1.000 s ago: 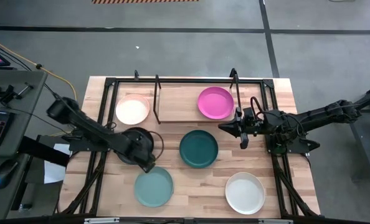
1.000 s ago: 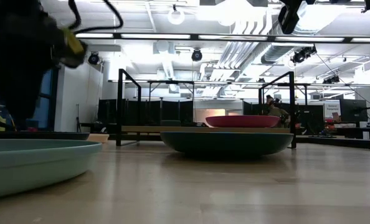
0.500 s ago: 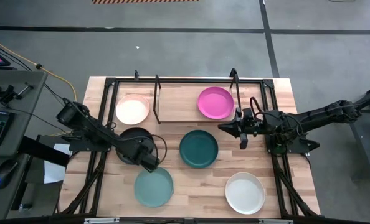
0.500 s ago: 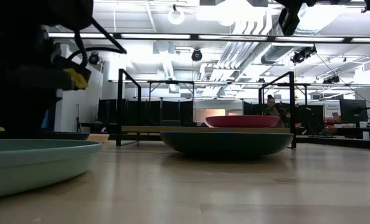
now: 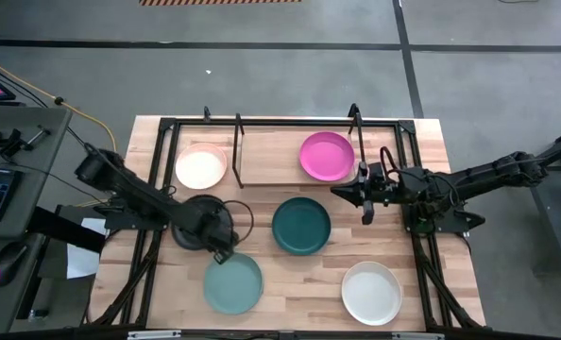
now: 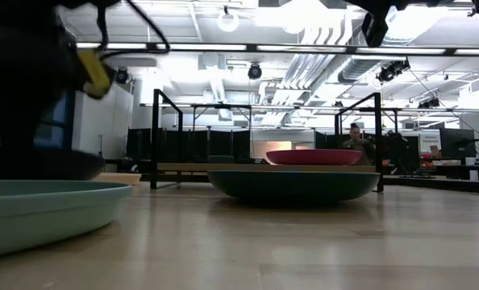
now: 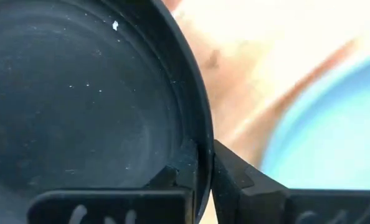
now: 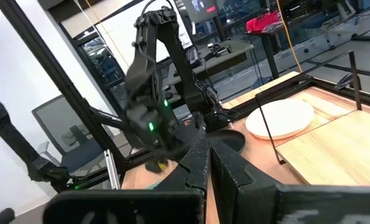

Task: Place and stack plates onto a shelf
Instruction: Put the black plate on the shelf

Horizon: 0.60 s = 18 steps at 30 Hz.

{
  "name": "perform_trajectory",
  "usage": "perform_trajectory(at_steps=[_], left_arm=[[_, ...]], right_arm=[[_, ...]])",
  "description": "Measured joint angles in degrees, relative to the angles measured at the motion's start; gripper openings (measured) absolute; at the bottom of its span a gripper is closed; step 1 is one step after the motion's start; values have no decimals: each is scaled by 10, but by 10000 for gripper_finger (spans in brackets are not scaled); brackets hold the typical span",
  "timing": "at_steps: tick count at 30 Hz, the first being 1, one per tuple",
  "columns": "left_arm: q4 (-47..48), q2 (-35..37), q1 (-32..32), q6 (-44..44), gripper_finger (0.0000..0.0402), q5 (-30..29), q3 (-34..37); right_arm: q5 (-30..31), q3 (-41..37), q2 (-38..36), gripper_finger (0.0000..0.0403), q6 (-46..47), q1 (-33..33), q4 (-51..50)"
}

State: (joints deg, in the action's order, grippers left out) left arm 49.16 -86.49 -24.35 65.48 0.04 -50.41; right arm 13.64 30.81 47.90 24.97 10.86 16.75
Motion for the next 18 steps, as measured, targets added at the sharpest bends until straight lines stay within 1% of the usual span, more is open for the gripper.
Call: perform_trajectory(at_steps=[3, 5, 7, 10, 14, 18], left_arm=[[28, 54, 9, -35, 22, 61, -6], [55, 91, 18, -53, 17, 100, -22], [69, 123, 28, -60, 6, 124, -45], [68, 155, 49, -67, 4, 146, -90], [66, 155, 80, -113, 3, 149, -170], [66, 110, 115, -199, 2, 144, -263]], right_arm=[[1, 0, 0, 0, -9, 0, -2], [1, 0, 0, 0, -10, 0, -2], [1, 0, 0, 0, -11, 0, -2], [1, 0, 0, 0, -23, 0, -4], [9, 0, 0, 0, -30, 0, -5], [18, 0, 0, 0, -30, 0, -4]])
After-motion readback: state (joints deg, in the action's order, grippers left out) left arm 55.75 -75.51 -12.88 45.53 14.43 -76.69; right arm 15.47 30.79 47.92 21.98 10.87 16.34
